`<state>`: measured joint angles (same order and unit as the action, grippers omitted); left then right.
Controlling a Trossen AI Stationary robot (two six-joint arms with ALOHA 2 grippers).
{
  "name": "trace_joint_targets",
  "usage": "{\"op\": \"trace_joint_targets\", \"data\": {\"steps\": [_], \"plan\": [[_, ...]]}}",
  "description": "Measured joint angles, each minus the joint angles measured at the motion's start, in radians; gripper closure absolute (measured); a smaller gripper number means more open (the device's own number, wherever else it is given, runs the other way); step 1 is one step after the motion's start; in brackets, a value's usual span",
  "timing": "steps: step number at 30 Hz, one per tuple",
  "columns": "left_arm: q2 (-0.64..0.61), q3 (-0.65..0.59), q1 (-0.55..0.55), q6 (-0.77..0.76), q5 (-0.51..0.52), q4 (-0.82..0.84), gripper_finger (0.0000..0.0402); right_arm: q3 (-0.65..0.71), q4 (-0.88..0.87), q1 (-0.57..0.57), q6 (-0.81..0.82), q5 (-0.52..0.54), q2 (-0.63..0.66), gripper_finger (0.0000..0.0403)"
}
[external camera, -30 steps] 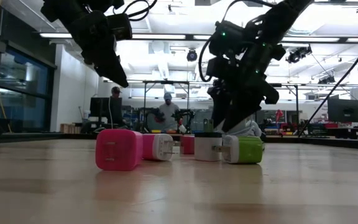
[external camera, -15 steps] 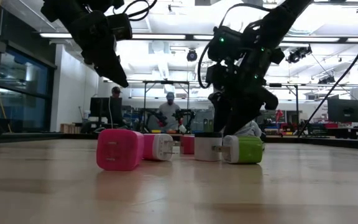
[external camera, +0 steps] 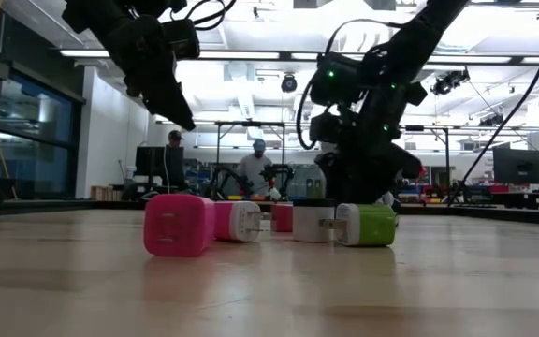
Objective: Pick & Place Office items
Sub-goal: Put the blue digital timer into the green bin
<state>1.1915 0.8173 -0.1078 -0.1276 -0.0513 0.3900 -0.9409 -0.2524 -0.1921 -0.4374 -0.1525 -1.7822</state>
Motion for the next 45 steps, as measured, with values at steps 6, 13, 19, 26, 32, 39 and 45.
{"op": "trace_joint_targets", "data": {"steps": [6,13,19,26,32,39,45], "plan": [[0.0,0.0,0.0,0.0,0.0,-0.006,0.0213,-0.001,0.011,0.0,0.004,0.004,-0.006,0.0174],[0.0,0.0,0.0,0.0,0.0,-0.006,0.0213,-0.001,0.01,-0.004,0.008,0.023,-0.006,0.0174],[0.0,0.0,0.0,0.0,0.0,-0.008,0.0213,-0.001,0.008,-0.021,0.055,0.023,-0.006,0.0174],[0.0,0.0,0.0,0.0,0.0,-0.011,0.0213,-0.001,-0.005,-0.025,0.06,0.023,-0.006,0.0174],[0.0,0.0,0.0,0.0,0.0,-0.011,0.0213,-0.001,-0.008,-0.025,0.059,0.023,-0.006,0.0174],[0.0,0.0,0.0,0.0,0.0,-0.011,0.0213,-0.001,-0.009,-0.025,0.053,0.023,-0.006,0.0175],[0.0,0.0,0.0,0.0,0.0,-0.011,0.0213,-0.001,-0.012,-0.025,0.052,0.018,-0.006,0.0204]]}}
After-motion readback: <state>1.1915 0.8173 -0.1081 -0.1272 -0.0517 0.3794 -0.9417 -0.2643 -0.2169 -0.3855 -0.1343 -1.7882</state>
